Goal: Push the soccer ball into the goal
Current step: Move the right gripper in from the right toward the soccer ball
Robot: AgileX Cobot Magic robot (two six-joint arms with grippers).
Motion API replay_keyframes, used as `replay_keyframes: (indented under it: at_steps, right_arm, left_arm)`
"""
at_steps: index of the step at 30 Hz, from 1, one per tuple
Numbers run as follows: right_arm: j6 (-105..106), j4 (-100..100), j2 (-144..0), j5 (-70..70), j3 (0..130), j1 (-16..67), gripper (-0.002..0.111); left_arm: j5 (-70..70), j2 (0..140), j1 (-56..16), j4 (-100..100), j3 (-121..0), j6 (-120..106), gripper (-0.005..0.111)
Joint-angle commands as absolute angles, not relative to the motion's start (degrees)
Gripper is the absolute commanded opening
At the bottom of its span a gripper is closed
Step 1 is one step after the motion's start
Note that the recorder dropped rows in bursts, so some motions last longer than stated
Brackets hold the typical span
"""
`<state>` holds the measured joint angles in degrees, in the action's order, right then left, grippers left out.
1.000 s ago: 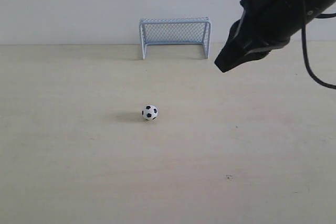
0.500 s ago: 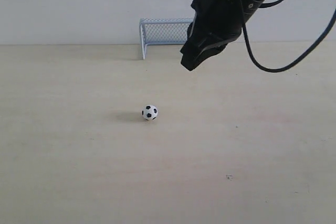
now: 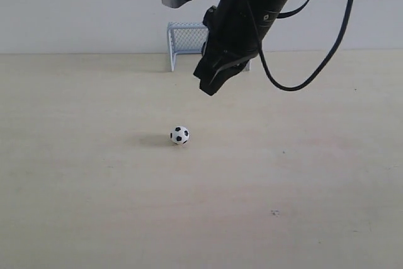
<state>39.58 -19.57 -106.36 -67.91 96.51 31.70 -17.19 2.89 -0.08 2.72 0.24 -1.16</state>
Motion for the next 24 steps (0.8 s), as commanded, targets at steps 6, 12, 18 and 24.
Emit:
replay_keyframes:
  at_steps: [6,12,18,24]
  right_arm:
    - [39.2,-18.3,-109.7,-69.7,99.4,32.0,0.000]
    - [39.2,-18.1,-112.3,-70.0,103.2,32.1,0.000]
    - [39.0,-15.5,-114.1,-70.0,105.8,34.0,0.000]
    - [38.9,-14.5,-117.2,-70.0,108.6,35.9,0.000]
  left_arm:
    - [-16.5,2.8,-0.5,2.3,0.0,-0.5,0.006]
    - [-16.5,2.8,-0.5,2.3,0.0,-0.5,0.006]
    - [-16.5,2.8,-0.5,2.3,0.0,-0.5,0.006]
    - [-16.5,2.8,-0.5,2.3,0.0,-0.5,0.006]
